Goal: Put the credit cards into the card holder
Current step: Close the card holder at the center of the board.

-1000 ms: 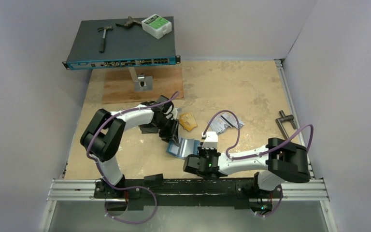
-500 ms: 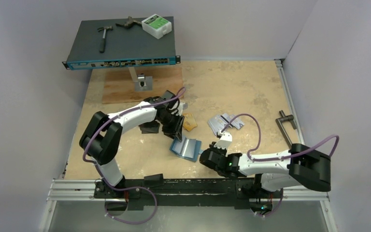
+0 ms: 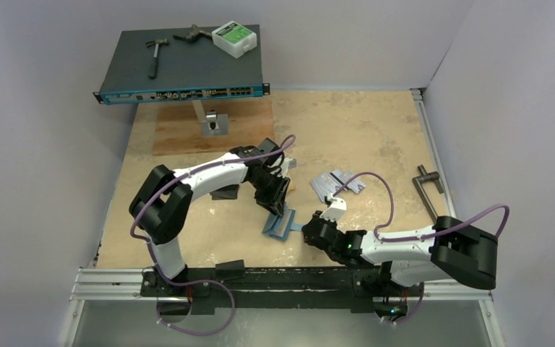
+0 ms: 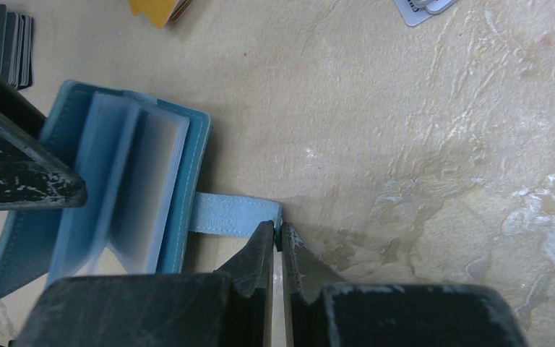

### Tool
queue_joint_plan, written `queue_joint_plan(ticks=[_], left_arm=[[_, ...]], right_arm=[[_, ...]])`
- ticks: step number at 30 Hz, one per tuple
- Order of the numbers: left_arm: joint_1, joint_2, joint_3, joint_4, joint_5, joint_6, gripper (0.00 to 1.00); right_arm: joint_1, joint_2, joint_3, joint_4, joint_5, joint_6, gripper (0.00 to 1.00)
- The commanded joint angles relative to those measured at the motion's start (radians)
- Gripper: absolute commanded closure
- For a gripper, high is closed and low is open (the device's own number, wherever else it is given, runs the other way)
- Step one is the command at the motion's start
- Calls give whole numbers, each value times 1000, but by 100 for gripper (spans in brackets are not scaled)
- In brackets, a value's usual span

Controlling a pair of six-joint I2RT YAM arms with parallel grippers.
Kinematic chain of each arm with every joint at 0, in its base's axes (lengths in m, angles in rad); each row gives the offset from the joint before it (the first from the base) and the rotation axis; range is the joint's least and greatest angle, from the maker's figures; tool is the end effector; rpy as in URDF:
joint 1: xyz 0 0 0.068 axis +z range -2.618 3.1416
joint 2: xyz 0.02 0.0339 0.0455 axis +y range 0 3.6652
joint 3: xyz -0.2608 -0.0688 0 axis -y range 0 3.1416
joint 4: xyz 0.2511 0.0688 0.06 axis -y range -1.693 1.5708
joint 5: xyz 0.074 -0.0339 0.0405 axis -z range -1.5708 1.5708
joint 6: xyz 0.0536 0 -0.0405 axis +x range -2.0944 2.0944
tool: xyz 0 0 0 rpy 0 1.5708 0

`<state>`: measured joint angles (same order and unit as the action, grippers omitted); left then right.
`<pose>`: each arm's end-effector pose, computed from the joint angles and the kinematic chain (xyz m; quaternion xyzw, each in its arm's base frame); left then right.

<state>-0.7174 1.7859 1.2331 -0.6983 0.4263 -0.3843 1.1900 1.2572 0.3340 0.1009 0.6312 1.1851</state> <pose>0.2563 -0.2530 0.1709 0.1932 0.9460 -0.2594 0.0232 0.1106 0.1913 0.1116 0.1113 0.8851 0.2143 0.3979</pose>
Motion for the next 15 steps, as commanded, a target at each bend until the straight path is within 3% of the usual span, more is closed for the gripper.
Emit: queue_joint_plan(ticks=[1,10,12,15], left_arm=[[-12,43,44,8,23,-21,69],[-40,116,49,40,72,-51,69],[-47,118,60,38,75,-52,65],[-48,123,65,35,93,-49,49]], right_arm=[[-1,12,-21,90,-28,3,100],[-3,8,-44,128,-28,17,100],[-3,8,-44,127,-27,14,100],[-3,4,-47,122,-25,19,100]])
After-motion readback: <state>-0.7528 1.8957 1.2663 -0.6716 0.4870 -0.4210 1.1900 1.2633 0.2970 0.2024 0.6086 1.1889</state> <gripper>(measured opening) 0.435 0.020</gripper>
